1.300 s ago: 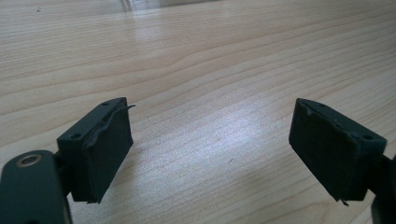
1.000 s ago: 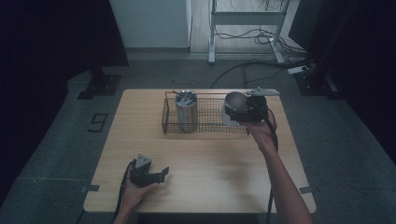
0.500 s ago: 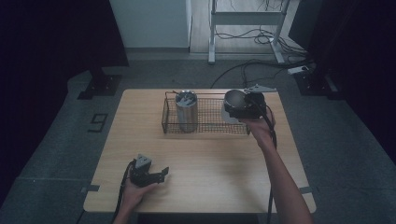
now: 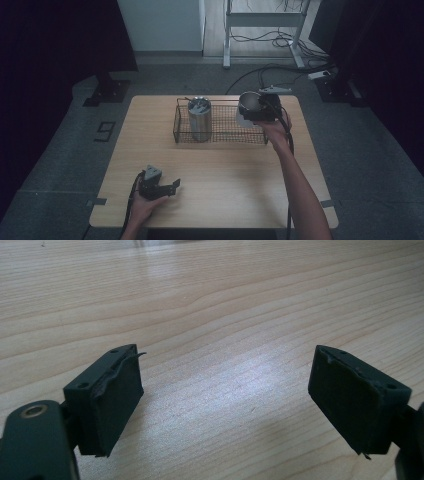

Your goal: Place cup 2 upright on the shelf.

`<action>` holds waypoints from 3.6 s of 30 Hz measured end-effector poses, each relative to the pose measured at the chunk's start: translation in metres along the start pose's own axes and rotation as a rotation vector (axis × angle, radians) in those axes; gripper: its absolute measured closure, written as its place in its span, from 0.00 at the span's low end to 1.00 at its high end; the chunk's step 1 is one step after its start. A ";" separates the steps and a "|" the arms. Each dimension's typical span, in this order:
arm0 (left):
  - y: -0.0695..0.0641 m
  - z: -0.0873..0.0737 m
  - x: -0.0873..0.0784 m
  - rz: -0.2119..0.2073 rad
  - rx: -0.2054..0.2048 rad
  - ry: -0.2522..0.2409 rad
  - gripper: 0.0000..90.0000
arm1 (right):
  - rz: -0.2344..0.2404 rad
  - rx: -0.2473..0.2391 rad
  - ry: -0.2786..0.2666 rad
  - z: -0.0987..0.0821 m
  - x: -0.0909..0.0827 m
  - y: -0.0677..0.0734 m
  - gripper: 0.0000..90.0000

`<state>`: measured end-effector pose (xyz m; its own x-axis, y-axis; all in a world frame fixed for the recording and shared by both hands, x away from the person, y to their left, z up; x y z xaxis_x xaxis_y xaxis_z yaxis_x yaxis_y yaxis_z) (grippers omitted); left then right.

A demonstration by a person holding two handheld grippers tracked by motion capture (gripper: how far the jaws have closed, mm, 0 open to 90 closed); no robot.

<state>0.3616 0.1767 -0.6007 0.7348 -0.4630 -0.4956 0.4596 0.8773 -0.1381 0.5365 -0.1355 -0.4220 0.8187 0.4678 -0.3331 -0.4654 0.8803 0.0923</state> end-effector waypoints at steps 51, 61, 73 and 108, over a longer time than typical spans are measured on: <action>0.001 -0.001 -0.001 -0.023 -0.026 0.008 0.16 | -0.015 0.014 0.127 -0.034 0.081 -0.021 0.08; 0.000 -0.002 -0.001 -0.029 -0.024 0.015 0.16 | -0.021 0.017 0.149 -0.045 0.088 -0.023 0.08; -0.001 -0.003 0.000 -0.035 -0.022 0.024 0.16 | -0.031 0.003 0.195 -0.064 0.092 -0.028 0.08; -0.002 -0.002 -0.001 -0.041 -0.024 0.018 0.16 | -0.084 -0.026 0.304 -0.085 0.091 -0.034 0.00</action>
<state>0.3592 0.1757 -0.6017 0.7066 -0.4967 -0.5040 0.4771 0.8604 -0.1791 0.5978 -0.1296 -0.5348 0.7185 0.3449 -0.6040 -0.4122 0.9106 0.0295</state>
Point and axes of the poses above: each handheld gripper's, and its own axes: x roughly forward along the jaws, z roughly out of its top, y roughly to its left, the point moved 9 cm from there along x, roughly forward along the jaws, and after that the axes turned 10 degrees about -y, right-handed, at the moved point
